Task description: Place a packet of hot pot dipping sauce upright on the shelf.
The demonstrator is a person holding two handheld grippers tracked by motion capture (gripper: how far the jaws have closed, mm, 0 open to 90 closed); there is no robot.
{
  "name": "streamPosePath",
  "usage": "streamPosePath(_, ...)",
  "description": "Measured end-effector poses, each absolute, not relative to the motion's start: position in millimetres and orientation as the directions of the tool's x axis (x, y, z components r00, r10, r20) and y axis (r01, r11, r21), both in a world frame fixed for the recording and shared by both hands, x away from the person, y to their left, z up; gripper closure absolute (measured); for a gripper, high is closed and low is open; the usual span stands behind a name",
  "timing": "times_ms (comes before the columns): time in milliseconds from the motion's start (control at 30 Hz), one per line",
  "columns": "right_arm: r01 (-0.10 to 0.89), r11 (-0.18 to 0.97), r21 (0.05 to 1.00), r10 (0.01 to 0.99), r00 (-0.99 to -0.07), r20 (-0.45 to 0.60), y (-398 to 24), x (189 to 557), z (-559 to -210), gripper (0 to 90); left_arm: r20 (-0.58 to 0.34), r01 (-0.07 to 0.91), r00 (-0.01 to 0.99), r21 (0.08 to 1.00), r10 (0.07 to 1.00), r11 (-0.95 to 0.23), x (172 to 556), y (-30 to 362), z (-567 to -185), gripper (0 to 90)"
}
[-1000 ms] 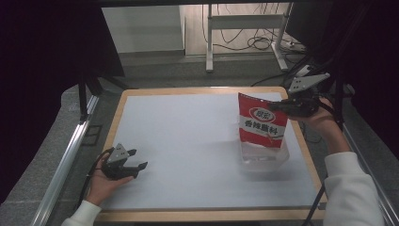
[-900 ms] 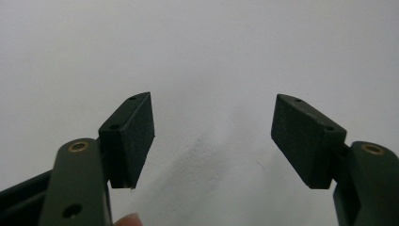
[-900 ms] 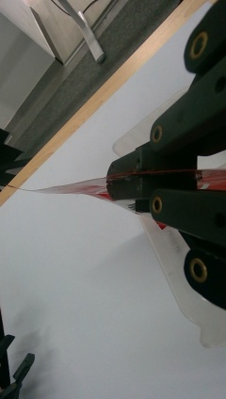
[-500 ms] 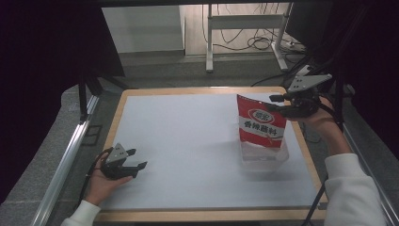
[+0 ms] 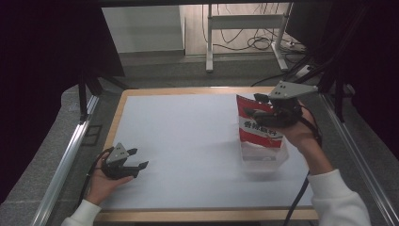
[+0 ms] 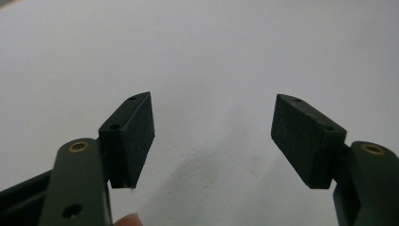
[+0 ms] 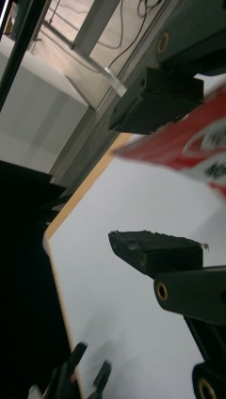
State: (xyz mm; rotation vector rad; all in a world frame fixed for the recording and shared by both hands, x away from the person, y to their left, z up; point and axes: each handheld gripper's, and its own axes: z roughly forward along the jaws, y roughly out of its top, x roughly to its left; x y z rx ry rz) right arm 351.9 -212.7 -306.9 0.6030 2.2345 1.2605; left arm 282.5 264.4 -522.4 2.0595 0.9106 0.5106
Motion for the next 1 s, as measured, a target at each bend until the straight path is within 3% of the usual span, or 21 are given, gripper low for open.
streamPosePath(567, 0.208, 0.428, 0.880, 0.512, -0.857, -0.047, -158, 319, -390, 34.0, 0.039, 0.427, 0.666, 0.798, 0.745, -0.425, 282, 260, -524, 30.2)
streamPosePath(1000, 0.268, 0.395, 0.879, 0.554, -0.833, 0.005, -151, 324, -410, 30.1, 0.045, 0.423, 0.668, 0.798, 0.743, -0.428, 281, 260, -523, 30.2)
